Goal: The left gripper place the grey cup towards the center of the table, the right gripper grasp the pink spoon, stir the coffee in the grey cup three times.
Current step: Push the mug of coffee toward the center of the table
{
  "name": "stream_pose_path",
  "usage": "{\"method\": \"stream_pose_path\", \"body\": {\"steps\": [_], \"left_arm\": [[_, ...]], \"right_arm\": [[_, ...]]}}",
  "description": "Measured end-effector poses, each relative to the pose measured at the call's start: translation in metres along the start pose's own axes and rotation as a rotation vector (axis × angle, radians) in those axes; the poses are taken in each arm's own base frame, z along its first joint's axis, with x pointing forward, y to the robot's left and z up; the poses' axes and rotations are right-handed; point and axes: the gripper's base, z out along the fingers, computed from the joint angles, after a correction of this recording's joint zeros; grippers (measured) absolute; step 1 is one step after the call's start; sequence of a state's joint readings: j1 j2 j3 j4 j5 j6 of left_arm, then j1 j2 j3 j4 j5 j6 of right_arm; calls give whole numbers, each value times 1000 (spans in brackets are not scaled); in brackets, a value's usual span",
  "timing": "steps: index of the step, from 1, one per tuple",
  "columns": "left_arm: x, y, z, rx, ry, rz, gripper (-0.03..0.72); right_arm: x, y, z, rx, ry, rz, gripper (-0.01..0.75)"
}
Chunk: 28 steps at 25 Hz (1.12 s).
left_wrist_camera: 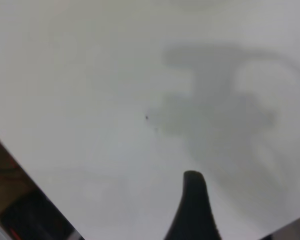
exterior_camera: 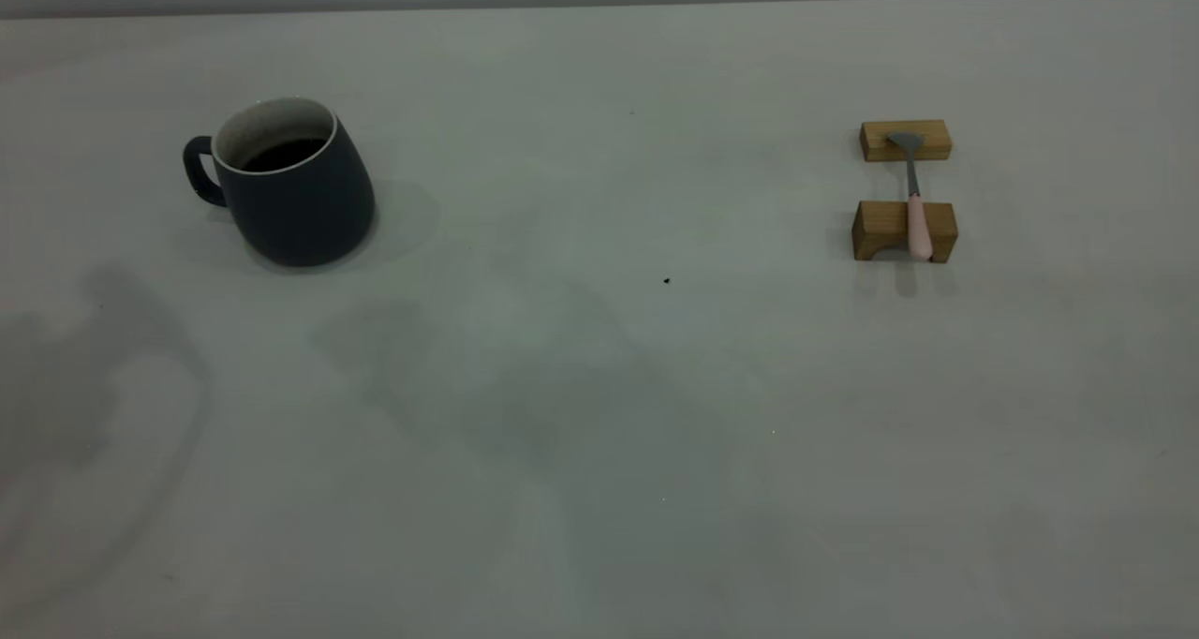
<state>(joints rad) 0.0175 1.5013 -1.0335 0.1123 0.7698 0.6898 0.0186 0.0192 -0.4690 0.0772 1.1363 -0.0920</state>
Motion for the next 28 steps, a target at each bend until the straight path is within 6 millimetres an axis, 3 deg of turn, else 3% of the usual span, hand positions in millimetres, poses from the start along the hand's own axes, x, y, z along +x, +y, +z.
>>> {"method": "stream_pose_path", "body": {"steps": [8,14,22,28], "left_arm": [[-48,8,69,96,57,352,673],[-67,7,115,127,82,626,656],[-84,21,151,65,90,788,635],[-95,18,180,57,62,910,621]], "right_arm": [[0,0,0,0,0,0,238],[0,0,0,0,0,0,238],[0,0,0,0,0,0,238],[0,0,0,0,0,0,238]]}}
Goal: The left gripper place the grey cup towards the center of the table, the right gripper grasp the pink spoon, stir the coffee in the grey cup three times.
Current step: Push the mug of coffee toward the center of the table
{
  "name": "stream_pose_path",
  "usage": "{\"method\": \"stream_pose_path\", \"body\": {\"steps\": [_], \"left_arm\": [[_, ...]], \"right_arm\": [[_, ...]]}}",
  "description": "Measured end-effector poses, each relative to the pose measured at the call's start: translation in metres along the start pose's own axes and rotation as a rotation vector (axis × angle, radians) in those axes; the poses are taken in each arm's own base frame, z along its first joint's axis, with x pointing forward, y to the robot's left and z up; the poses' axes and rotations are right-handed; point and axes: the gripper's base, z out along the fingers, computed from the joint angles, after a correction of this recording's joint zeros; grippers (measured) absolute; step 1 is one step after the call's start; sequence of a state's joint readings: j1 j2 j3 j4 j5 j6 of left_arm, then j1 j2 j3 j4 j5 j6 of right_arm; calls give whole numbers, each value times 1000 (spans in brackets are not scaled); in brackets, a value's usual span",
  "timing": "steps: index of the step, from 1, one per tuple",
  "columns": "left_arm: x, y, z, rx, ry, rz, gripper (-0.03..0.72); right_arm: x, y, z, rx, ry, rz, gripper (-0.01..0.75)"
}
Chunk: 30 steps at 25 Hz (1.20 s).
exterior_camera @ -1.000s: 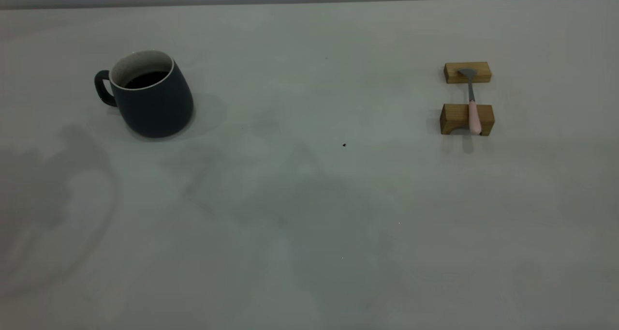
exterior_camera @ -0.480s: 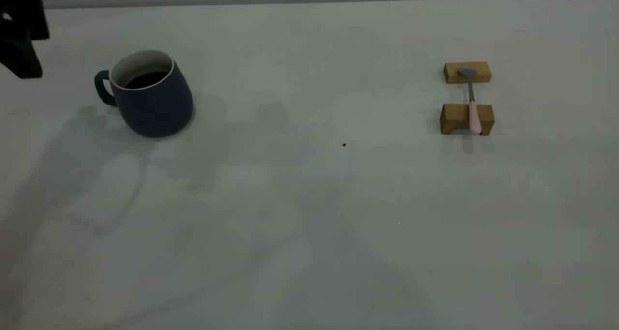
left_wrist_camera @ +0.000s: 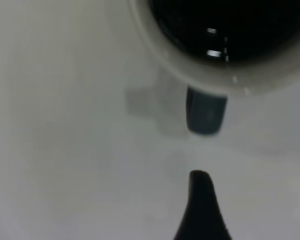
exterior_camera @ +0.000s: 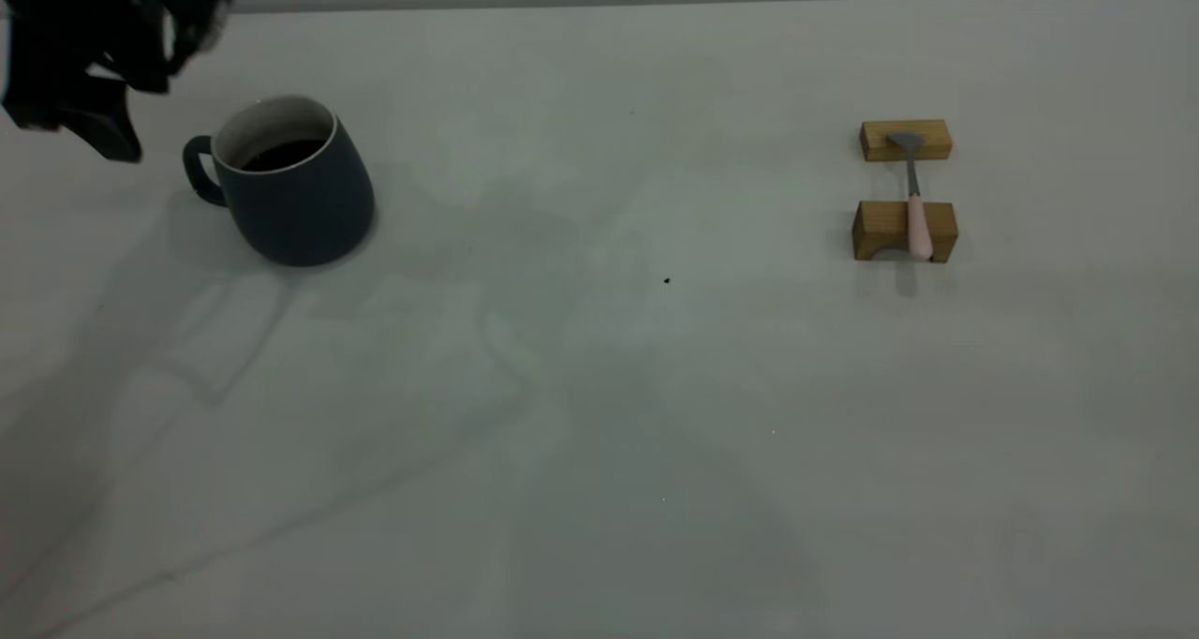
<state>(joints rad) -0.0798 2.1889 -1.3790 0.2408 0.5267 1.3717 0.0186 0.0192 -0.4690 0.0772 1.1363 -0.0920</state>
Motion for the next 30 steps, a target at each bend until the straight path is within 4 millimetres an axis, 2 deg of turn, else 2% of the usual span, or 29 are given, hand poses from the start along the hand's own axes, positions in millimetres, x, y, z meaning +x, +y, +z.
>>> {"method": "stream_pose_path", "body": {"steps": [4,13,19,24,27,30], "left_arm": [[-4,3,16,-11,-8,42,608],[-8,3,36,-29,-21,71,557],[-9,2,40,-29,-23,73,511],[-9,3,40,-34,-24,73,379],[-9,3,40,-34,-24,73,262],[-9,3,40,-36,-25,70,209]], "right_arm": [[0,0,0,0,0,0,238],[0,0,0,0,0,0,238],[0,0,0,0,0,0,238],[0,0,0,0,0,0,238],[0,0,0,0,0,0,238],[0,0,0,0,0,0,238]]}}
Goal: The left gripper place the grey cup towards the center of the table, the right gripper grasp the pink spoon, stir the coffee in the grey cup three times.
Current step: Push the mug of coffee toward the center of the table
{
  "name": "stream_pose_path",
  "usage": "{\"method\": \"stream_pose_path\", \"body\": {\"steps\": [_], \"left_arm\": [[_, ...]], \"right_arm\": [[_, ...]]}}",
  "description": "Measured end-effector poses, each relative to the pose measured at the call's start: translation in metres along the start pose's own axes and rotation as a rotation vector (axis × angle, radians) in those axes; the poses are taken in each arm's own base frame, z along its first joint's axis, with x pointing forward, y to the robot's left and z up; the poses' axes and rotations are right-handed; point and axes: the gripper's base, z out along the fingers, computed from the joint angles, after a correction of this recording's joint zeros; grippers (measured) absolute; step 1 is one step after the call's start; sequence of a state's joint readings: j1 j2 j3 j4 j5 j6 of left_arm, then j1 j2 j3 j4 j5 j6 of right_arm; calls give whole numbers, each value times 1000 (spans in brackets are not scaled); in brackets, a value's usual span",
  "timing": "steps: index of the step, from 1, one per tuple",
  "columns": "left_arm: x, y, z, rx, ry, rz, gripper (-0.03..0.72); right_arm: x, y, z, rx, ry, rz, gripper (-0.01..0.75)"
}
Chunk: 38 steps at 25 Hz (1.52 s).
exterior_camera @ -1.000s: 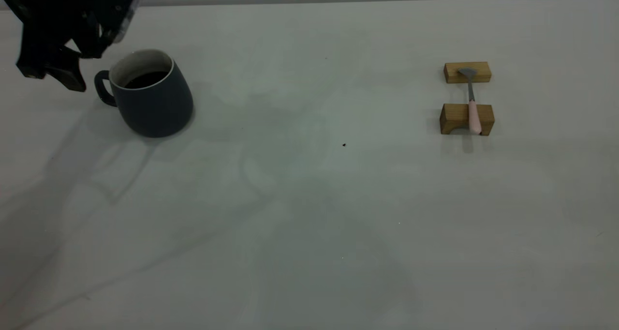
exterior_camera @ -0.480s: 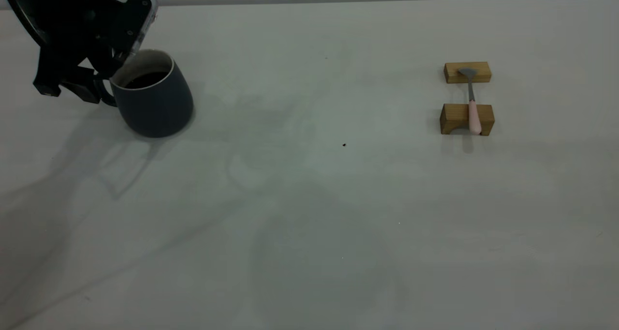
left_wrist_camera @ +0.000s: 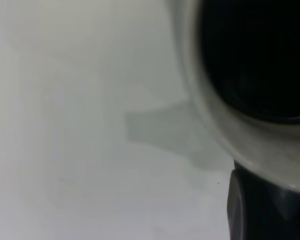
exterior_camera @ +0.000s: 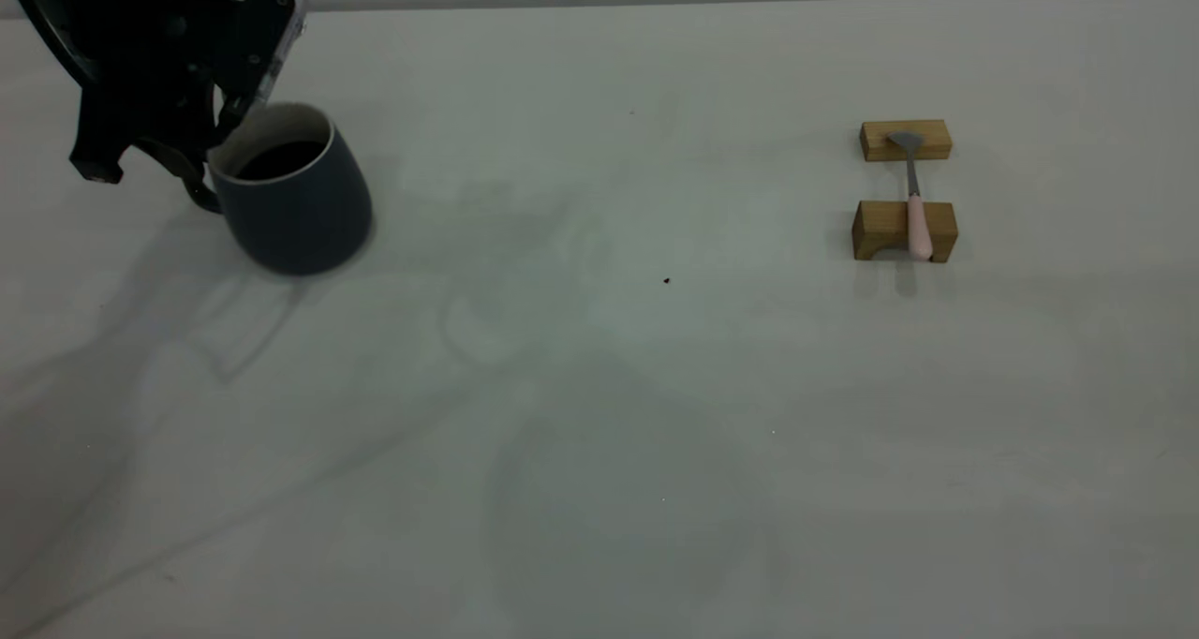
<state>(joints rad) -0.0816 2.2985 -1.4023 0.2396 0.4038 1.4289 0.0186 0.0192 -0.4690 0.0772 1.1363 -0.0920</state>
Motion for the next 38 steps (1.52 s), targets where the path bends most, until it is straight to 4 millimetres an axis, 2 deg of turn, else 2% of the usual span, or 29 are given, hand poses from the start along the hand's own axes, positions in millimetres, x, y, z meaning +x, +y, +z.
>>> {"method": "stream_pose_path", "body": {"steps": [4,8,15,24,31,38], "left_arm": [[-5,0,-1,5,2,-11,210],[-18,1,-2,4,0,-11,210],[-61,1,-9,-8,-22,-9,210],[-120,-2,-19,-54,-76,-89,210],[-155,-7,-22,-90,-121,-101,210],[-176,-12,-24,-107,-145,-63,210]], "right_arm": [[0,0,0,0,0,0,238],[0,0,0,0,0,0,238],[0,0,0,0,0,0,238],[0,0,0,0,0,0,238],[0,0,0,0,0,0,238],[0,0,0,0,0,0,238]]}}
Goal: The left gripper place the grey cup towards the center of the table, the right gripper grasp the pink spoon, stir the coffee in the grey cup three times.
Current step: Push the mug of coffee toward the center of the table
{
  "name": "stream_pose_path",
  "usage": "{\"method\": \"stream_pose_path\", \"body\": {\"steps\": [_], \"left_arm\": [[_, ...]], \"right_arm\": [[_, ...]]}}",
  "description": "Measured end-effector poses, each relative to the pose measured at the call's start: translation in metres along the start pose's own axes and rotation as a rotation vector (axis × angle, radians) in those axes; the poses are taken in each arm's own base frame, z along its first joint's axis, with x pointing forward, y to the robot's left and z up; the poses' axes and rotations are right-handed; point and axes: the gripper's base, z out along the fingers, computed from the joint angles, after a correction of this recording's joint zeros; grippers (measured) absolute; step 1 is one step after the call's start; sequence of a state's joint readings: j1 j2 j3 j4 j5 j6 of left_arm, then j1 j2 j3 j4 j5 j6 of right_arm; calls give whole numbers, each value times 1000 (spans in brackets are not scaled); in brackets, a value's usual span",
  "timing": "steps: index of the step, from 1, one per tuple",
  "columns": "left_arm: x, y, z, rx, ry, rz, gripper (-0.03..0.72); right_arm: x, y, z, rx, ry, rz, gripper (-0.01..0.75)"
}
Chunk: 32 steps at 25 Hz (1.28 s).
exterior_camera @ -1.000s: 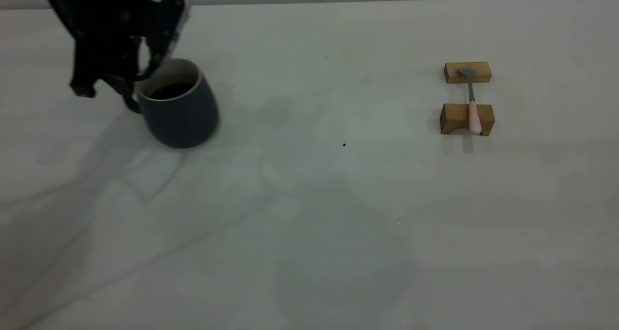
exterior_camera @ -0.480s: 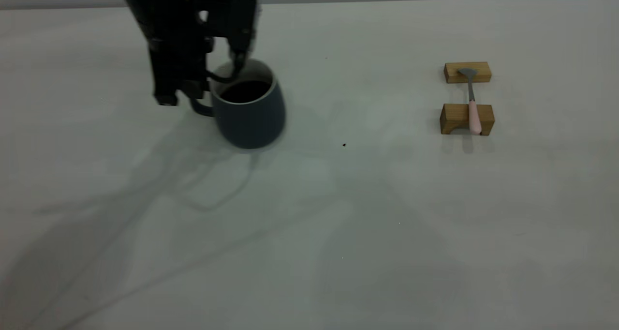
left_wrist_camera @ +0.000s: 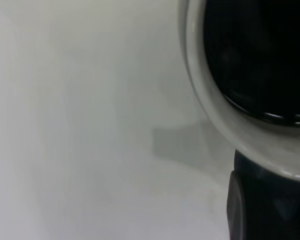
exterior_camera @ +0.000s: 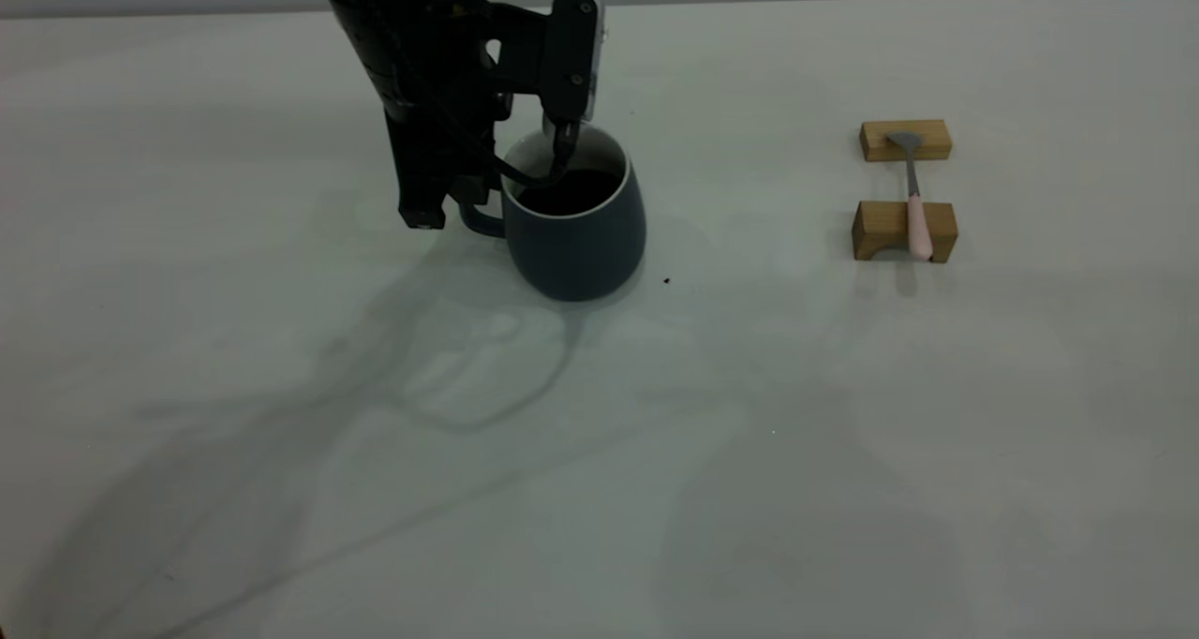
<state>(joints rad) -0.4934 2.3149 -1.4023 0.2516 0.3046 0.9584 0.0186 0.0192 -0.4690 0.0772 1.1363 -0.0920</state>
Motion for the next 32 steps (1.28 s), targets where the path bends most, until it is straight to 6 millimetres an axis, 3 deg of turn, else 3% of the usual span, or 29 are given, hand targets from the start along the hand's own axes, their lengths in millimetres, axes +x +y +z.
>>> {"method": "stream_pose_path", "body": {"steps": [20,24,32], "left_arm": [[-2,0,0,-9,-1,43,219],[-2,1,0,-14,-3,46,291],[-2,3,-5,-19,-2,46,522]], "right_arm": [[0,0,0,0,0,0,238],[0,0,0,0,0,0,238],[0,0,0,0,0,0,238]]}}
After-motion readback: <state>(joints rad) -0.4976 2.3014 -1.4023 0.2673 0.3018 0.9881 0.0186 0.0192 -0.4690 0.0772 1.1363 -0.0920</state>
